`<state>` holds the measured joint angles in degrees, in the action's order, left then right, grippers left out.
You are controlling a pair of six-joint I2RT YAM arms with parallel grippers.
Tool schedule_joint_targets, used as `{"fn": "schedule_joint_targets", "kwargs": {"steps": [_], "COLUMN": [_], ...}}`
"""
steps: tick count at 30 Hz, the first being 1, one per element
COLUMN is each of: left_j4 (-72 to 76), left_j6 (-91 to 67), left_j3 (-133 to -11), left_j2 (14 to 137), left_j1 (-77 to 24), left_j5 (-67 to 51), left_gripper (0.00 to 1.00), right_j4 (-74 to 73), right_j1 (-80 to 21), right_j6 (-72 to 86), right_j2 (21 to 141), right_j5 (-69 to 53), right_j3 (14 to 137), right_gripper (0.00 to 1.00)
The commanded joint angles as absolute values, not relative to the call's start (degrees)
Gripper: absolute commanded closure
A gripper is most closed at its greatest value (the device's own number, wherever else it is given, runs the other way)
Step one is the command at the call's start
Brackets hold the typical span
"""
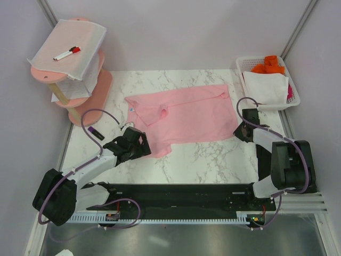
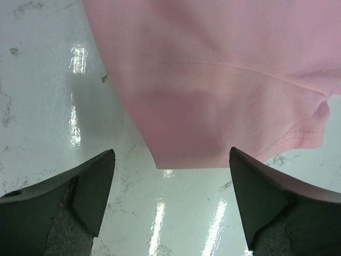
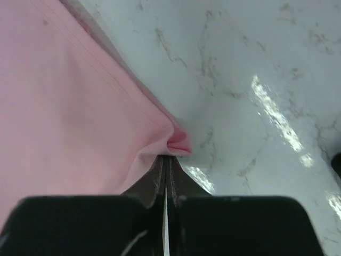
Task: Fold and stack the t-shirts
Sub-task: Grap the side of the flattened tshirt closest away from the robot with both arms
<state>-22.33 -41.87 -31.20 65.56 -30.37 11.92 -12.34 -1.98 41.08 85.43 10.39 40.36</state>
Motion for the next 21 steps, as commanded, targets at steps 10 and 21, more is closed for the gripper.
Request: {"fn": "schedule_joint_targets", "kwargs": {"steps": [10, 21], "left_j4": [-13.19, -10.11], "left_j6": [-47.9, -48.25], "left_j3": [-27.77, -28.74], "left_j2": [70.91, 71.02], "left_j1": [-33.22, -34.98], "left_j5": [16.08, 12.84], "left_gripper": [0.16, 0.36], "right_j4": [-7.47, -7.47], "right_j1": [-1.67, -1.67], "right_j6": [41.22, 39.82], "right_j2": [85.7, 82.71], "right_j5": [6.68, 5.27], "right_j3": [39.2, 38.76], "right_gripper": [1.0, 1.0]}}
